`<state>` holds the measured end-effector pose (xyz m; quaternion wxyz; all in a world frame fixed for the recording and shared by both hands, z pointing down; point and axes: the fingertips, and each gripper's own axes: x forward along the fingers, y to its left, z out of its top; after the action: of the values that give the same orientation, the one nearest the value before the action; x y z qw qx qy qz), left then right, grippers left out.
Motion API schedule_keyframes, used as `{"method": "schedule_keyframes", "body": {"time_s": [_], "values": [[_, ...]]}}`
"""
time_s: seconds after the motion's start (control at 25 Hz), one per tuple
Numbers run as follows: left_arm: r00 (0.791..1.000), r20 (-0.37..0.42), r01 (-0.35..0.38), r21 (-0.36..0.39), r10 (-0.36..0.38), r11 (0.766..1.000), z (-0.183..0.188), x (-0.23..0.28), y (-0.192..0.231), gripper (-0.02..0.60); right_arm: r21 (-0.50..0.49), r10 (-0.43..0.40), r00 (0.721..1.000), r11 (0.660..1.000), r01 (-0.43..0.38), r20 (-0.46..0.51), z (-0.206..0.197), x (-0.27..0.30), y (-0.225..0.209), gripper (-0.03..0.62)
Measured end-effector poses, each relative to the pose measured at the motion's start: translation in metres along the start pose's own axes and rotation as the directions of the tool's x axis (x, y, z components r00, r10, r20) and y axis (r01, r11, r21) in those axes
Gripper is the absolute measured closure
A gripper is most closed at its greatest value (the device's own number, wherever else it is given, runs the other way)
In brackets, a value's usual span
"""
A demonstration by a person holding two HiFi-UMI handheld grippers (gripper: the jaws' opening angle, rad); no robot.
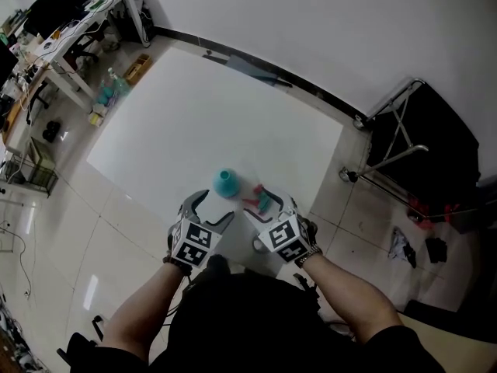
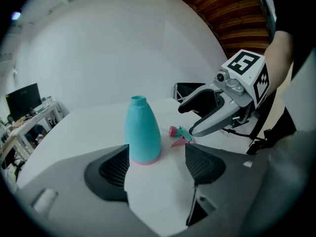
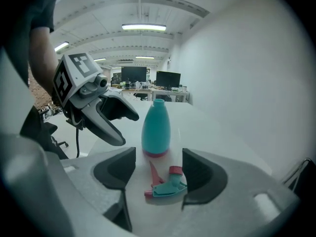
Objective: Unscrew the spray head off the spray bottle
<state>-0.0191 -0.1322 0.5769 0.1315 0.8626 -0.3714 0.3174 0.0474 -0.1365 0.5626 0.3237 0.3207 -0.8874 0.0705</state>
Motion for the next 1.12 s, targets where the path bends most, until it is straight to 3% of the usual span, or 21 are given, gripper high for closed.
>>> {"method": "schedule_keyframes", "body": {"time_s": [0.44,0.8,1.12], "values": [[0.996,0.091,-0.016,-0.072,0.022,0.997,0.031,-0.037,-0.011,0.293,0.115,-0.024,0.995,0.993,0.012,0.101,0.029,-0.029,0.002,0.430],[0.994,0.108,-0.022,-0.071,0.030,0.997,0.046,-0.053,-0.014,0.404,0.105,-0.069,0.990,0.993,0.057,0.122,0.042,-0.045,0.003,0.581],[0.990,0.137,-0.014,-0.057,0.021,0.998,0.057,-0.058,-0.023,0.537,0.096,-0.071,0.989,0.994,0.059,0.126,0.051,-0.051,0.010,0.602]]}}
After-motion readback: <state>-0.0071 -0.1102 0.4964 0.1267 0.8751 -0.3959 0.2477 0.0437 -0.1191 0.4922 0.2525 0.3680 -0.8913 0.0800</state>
